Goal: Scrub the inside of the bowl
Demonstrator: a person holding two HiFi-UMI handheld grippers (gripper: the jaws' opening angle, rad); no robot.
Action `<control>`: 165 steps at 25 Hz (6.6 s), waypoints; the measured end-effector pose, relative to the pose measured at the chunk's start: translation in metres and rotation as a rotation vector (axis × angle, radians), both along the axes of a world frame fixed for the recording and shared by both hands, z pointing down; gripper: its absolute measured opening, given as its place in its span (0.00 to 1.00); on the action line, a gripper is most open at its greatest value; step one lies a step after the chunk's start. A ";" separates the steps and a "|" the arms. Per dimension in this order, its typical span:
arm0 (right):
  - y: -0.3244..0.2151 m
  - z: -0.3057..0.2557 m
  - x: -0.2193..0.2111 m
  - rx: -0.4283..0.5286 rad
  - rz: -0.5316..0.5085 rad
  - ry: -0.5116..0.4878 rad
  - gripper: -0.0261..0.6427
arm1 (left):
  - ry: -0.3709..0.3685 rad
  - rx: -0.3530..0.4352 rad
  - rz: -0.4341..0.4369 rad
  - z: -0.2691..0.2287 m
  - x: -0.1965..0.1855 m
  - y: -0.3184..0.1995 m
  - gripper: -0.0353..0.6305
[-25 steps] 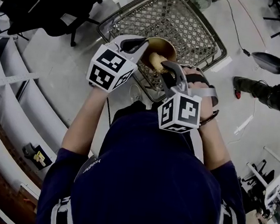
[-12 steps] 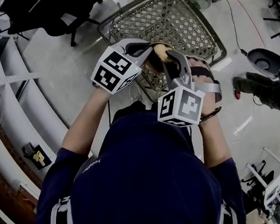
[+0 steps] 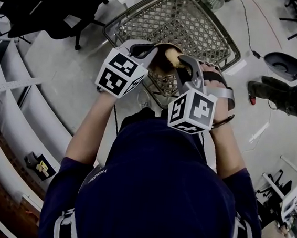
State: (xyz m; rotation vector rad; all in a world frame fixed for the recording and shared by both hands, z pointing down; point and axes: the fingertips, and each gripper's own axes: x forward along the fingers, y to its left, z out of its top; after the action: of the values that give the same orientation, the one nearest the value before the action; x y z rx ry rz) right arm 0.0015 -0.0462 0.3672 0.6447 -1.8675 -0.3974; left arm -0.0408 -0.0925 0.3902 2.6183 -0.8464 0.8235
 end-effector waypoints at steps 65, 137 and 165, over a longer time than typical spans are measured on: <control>0.014 0.009 -0.036 -0.074 -0.129 -0.096 0.14 | 0.136 -0.004 -0.058 -0.017 0.000 -0.023 0.07; 0.025 0.031 -0.015 -0.066 0.108 0.050 0.14 | 0.030 -0.001 0.063 0.004 -0.009 0.020 0.07; 0.001 0.018 -0.002 0.042 0.090 0.025 0.14 | -0.021 0.015 0.071 0.004 0.013 0.014 0.07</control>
State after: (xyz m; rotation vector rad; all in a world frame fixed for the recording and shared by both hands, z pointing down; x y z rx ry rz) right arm -0.0005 -0.0455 0.3855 0.7456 -1.8038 -0.3848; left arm -0.0280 -0.0789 0.3947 2.6704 -0.7722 0.8676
